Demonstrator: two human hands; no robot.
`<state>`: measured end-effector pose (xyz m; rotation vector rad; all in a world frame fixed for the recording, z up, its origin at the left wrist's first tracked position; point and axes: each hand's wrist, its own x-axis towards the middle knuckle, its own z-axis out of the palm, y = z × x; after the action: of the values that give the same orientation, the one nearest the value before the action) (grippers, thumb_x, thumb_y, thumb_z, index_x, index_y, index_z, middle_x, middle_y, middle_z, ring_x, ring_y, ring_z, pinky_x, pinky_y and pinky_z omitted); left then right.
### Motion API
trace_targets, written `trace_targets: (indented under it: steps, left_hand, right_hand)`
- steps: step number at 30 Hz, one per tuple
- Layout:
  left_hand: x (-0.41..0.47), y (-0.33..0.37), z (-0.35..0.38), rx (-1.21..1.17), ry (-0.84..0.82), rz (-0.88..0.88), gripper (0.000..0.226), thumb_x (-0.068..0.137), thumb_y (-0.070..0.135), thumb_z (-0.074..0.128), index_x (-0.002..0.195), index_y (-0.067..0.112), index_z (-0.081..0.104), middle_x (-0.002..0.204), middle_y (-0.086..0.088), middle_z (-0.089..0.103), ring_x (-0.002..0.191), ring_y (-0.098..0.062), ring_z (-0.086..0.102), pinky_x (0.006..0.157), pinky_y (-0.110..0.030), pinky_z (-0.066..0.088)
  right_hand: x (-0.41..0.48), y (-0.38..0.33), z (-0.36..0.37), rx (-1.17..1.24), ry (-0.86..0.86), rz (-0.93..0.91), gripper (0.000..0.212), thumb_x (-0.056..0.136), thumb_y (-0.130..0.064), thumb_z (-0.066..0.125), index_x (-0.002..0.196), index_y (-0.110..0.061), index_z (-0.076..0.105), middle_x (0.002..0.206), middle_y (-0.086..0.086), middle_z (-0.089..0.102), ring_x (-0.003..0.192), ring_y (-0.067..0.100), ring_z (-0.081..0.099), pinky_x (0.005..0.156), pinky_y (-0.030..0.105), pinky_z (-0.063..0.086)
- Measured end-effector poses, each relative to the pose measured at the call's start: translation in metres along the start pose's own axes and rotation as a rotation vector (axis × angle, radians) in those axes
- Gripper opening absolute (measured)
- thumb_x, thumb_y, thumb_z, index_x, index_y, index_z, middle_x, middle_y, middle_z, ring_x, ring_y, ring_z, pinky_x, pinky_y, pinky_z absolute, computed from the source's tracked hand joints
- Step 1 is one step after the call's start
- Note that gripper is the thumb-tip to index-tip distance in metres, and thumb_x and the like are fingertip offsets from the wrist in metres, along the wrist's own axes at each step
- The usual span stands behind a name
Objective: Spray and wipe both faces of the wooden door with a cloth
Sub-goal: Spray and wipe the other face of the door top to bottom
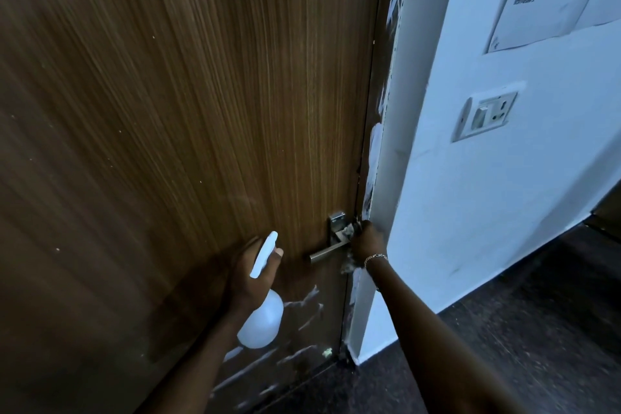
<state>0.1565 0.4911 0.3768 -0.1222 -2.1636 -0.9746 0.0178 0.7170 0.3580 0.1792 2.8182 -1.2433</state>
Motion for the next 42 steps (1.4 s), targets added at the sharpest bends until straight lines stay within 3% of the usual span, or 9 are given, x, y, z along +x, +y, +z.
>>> trace_targets:
  steps: [3,6,10,16,21,26,32,38,42]
  left_hand:
    - [0.005,-0.003,-0.001,-0.009,0.082,0.066,0.041,0.087,0.034,0.074,0.093,-0.007,0.076,0.085,-0.015,0.078,0.086,-0.019,0.071,0.083,0.005,0.045]
    - [0.005,-0.007,-0.002,-0.002,0.145,0.165,0.049,0.095,0.04,0.07,0.091,-0.009,0.074,0.083,-0.017,0.077,0.093,-0.02,0.065,0.087,0.006,0.042]
    - [0.014,-0.007,0.003,-0.024,0.133,0.195,0.051,0.101,0.045,0.061,0.093,-0.004,0.073,0.082,-0.015,0.076,0.089,-0.018,0.064,0.086,0.006,0.043]
    - [0.024,0.006,0.003,-0.064,0.145,0.204,0.023,0.094,0.036,0.071,0.101,0.016,0.061,0.086,0.003,0.066,0.087,-0.016,0.064,0.08,0.006,0.043]
    - [0.021,0.004,0.006,-0.004,0.097,0.204,0.019,0.086,0.02,0.076,0.098,0.006,0.074,0.084,-0.011,0.077,0.092,-0.012,0.067,0.084,0.002,0.047]
    - [0.027,0.025,0.009,-0.109,0.038,0.064,0.013,0.088,0.016,0.077,0.096,0.019,0.067,0.081,0.002,0.072,0.082,0.003,0.066,0.069,-0.014,0.059]
    - [0.031,0.034,0.027,-0.171,-0.008,0.004,0.007,0.092,0.021,0.074,0.098,0.023,0.07,0.085,0.013,0.07,0.081,0.0,0.071,0.064,-0.023,0.062]
    - [0.03,0.036,0.039,-0.121,-0.003,0.091,0.022,0.084,0.004,0.079,0.102,0.011,0.071,0.09,0.011,0.07,0.091,0.004,0.069,0.078,-0.002,0.052]
    - [0.031,0.023,0.042,-0.102,-0.013,0.031,0.013,0.087,0.006,0.077,0.099,0.004,0.075,0.093,0.008,0.071,0.089,0.012,0.068,0.074,-0.013,0.059]
  right_hand:
    - [-0.007,-0.006,0.001,0.033,0.098,-0.011,0.026,0.099,-0.025,0.054,0.122,-0.013,0.057,0.113,0.016,0.069,0.104,0.036,0.067,0.077,0.033,0.047]
    - [-0.023,-0.011,0.004,0.071,0.288,-0.417,0.028,0.094,-0.017,0.061,0.122,-0.02,0.059,0.116,0.005,0.065,0.098,0.024,0.066,0.074,0.028,0.049]
    - [-0.015,-0.008,0.002,-0.125,0.207,-0.798,0.03,0.092,-0.018,0.065,0.121,-0.024,0.062,0.116,0.002,0.052,0.101,0.022,0.053,0.079,0.029,0.047]
    - [-0.02,-0.016,0.024,0.127,0.29,-0.485,0.041,0.079,-0.003,0.068,0.113,-0.026,0.064,0.109,-0.002,0.05,0.101,0.023,0.053,0.083,0.037,0.053]
    - [-0.015,-0.002,0.006,-0.06,0.191,-0.739,0.042,0.075,-0.005,0.07,0.114,-0.02,0.065,0.108,-0.004,0.056,0.094,0.018,0.054,0.073,0.032,0.049]
    - [-0.006,-0.001,0.006,0.233,0.312,-0.191,0.022,0.093,-0.015,0.057,0.115,-0.019,0.06,0.108,0.005,0.066,0.094,0.025,0.068,0.077,0.033,0.055]
    - [-0.005,0.022,-0.005,-0.253,0.236,-0.903,0.035,0.092,-0.019,0.064,0.126,-0.017,0.06,0.112,0.003,0.06,0.096,0.028,0.06,0.067,0.034,0.052]
    - [-0.013,0.004,0.006,-0.074,0.271,-0.705,0.027,0.095,-0.026,0.06,0.12,-0.018,0.062,0.108,0.002,0.068,0.085,0.02,0.066,0.068,0.026,0.05]
    - [-0.033,-0.031,0.029,0.665,0.23,-0.072,0.014,0.095,-0.026,0.065,0.103,-0.015,0.066,0.096,-0.003,0.071,0.087,0.006,0.065,0.079,0.026,0.052]
